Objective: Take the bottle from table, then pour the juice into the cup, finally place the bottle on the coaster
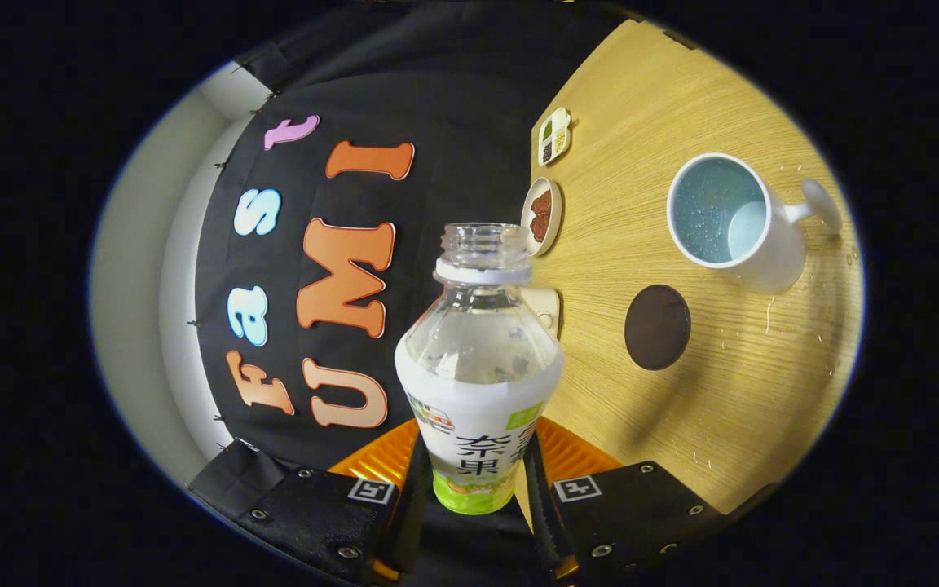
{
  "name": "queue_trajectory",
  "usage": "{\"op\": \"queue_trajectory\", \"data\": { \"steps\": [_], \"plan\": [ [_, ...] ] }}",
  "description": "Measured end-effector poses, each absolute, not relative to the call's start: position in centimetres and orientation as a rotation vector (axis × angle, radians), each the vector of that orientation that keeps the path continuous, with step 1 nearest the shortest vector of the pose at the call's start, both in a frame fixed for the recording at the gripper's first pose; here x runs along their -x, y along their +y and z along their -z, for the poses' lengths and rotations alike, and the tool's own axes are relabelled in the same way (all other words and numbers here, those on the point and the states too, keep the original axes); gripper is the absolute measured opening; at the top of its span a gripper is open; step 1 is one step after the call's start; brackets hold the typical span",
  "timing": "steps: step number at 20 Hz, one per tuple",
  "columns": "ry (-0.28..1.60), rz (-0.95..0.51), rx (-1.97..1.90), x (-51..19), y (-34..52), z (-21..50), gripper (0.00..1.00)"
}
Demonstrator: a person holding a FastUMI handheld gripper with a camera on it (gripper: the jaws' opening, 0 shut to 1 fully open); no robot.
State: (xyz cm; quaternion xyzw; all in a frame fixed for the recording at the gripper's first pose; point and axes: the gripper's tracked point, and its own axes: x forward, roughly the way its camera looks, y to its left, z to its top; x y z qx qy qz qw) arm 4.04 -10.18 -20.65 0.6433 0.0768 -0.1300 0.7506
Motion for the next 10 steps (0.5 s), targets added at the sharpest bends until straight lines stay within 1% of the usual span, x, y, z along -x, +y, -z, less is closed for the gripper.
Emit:
{"op": "queue_trajectory", "data": {
  "steps": [10],
  "plan": [
    [0.174, 0.328, -1.506, -4.1, -10.5, 21.8, 0.56]
  ]
}}
